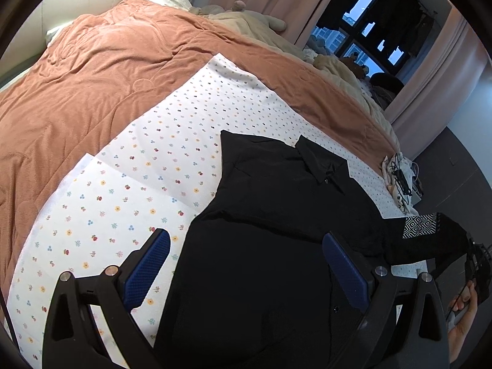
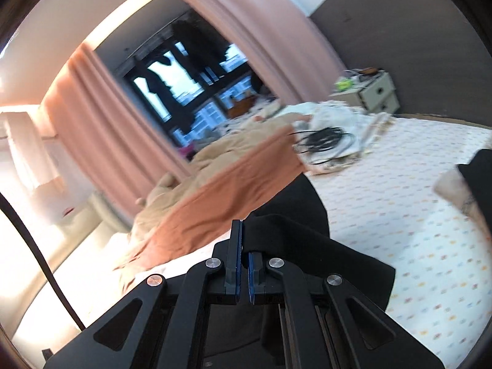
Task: Fold large clothes
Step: 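Lift the print sleeve with the right tool, fold it across the shirt, release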
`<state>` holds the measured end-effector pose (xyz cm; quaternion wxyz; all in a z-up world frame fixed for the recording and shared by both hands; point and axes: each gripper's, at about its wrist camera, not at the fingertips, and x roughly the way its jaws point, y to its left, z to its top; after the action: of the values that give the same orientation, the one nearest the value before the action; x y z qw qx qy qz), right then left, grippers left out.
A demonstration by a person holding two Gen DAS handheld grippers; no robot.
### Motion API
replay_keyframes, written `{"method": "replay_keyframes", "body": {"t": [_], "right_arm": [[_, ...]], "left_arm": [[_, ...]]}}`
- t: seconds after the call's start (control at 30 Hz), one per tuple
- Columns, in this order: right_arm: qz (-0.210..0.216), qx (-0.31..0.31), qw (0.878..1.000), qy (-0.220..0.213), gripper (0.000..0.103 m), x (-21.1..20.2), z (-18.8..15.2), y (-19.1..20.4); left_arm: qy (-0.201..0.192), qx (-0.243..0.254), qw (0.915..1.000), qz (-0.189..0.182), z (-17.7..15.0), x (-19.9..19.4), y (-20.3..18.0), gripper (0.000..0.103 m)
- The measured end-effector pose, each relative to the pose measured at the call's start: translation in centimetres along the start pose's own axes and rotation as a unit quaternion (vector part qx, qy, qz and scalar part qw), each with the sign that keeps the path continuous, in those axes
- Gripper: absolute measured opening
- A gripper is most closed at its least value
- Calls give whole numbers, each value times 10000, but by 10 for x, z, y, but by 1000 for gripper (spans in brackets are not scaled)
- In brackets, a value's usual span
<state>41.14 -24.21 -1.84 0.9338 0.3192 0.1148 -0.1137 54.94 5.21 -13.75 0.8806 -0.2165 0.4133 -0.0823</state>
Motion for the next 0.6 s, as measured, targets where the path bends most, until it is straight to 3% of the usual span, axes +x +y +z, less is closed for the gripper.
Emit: {"method": "replay_keyframes", "body": {"t": [0.33, 0.6], "right_arm": [[399, -476, 9959, 663, 0, 32, -29, 42], [341, -746, 9840, 1583, 0, 133, -51, 43]], "left_arm": [[-49, -314, 9995, 44, 9, -7, 39, 101], [-19, -379, 9991, 179, 11, -4, 59, 101]]}}
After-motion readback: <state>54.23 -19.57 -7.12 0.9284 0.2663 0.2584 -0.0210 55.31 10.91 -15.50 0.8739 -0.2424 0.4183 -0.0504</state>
